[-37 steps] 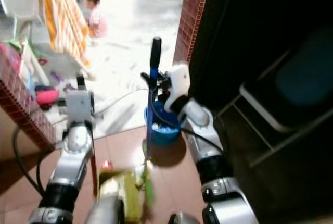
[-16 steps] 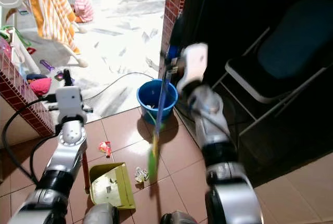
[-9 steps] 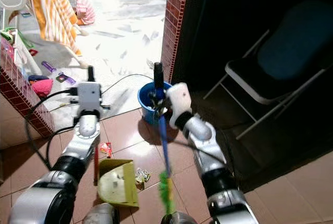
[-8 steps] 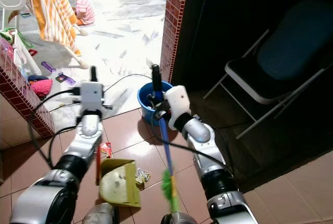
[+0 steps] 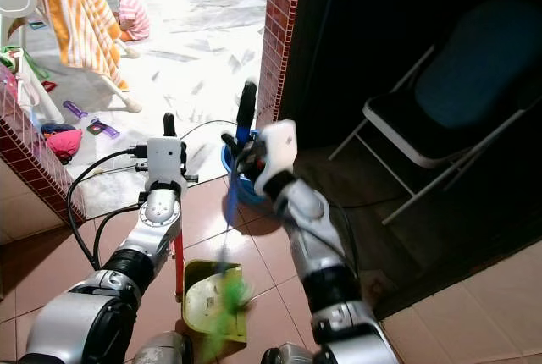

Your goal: Sweep floor

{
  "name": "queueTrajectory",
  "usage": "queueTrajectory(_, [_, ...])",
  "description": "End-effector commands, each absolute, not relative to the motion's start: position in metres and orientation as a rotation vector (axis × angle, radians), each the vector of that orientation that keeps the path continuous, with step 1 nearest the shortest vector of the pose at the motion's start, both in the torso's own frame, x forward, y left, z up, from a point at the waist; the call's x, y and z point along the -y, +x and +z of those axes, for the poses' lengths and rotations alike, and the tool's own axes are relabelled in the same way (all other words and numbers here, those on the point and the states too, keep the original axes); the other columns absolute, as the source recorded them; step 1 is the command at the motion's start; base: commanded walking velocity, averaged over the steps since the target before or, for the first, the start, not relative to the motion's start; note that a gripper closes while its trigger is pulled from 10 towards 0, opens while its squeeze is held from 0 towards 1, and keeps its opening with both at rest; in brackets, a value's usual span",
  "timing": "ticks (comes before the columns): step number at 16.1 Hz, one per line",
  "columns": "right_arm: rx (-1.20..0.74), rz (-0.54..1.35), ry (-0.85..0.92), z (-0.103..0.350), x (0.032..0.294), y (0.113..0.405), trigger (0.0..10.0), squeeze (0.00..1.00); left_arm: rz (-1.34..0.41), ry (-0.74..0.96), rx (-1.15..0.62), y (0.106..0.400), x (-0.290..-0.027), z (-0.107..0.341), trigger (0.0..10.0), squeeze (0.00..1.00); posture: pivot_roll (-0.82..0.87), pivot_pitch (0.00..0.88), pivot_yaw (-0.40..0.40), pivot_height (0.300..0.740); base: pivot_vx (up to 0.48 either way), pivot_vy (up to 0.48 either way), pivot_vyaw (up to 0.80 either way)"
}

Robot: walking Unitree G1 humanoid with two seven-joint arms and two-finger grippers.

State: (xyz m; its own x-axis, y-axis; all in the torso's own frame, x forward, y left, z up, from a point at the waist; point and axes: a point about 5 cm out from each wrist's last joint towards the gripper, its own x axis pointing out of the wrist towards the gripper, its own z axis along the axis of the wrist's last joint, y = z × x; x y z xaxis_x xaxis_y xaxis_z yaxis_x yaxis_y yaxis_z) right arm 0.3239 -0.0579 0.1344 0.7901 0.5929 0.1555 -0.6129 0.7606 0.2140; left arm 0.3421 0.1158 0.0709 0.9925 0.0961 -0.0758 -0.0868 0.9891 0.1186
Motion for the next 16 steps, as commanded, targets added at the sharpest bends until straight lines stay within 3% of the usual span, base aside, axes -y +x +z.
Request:
queueTrajectory(1, [0.118, 0.653, 0.313, 0.149, 0.061, 0.329, 10.0, 0.0, 0.068, 0.074, -0.146, 0.339, -0.112, 0.062, 10.0, 0.0, -0.1, 0.004, -0.091, 0.74, 0.0, 0.0, 0.0])
queueTrajectory(9, [0.266, 0.732, 0.354, 0.207, 0.072, 0.337, 10.0, 0.0, 0.076, -0.096, -0.286, 0.336, -0.118, 0.046, 10.0, 0.0, -0.12, 0.0, -0.085, 0.74, 0.0, 0.0, 0.0])
queueTrajectory(13, [0.362, 0.68, 0.36, 0.229, 0.076, 0.341, 10.0, 0.0, 0.045, -0.09, -0.285, 0.337, -0.115, 0.047, 10.0, 0.0, -0.12, 0.0, -0.084, 0.74, 0.0, 0.0, 0.0])
queueTrajectory(16, [0.457, 0.599, 0.117, 0.236, 0.09, 0.344, 10.0, 0.0, 0.046, -0.119, -0.272, 0.338, -0.115, 0.048, 10.0, 0.0, -0.12, 0.0, -0.082, 0.74, 0.0, 0.0, 0.0])
